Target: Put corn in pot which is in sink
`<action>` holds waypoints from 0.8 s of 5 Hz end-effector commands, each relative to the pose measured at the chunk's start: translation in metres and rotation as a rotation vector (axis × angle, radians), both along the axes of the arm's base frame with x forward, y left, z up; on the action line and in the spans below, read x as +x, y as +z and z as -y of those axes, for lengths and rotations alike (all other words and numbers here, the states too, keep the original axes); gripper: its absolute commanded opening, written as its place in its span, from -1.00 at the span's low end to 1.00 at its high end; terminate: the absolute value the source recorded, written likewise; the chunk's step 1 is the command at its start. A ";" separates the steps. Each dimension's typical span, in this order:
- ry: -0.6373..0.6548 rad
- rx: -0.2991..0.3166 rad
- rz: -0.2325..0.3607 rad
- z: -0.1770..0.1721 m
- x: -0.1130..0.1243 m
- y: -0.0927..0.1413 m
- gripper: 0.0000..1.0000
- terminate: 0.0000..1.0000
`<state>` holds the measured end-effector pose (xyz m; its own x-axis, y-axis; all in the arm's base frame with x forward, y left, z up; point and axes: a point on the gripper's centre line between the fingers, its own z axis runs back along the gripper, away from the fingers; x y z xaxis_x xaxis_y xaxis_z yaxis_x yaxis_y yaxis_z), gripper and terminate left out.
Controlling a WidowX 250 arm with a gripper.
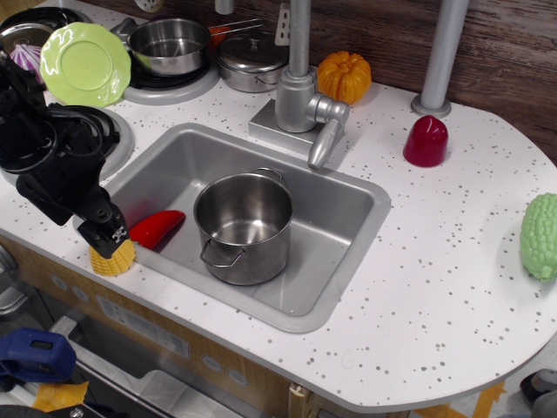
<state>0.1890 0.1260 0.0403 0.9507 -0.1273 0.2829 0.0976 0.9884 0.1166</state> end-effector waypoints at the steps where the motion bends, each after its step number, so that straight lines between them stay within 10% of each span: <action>1: 0.000 0.000 0.000 0.000 0.000 0.000 1.00 -1.00; 4: -0.038 -0.047 0.045 -0.005 0.009 -0.020 1.00 -1.00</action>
<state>0.1967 0.1243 0.0113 0.9344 -0.1491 0.3236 0.1425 0.9888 0.0443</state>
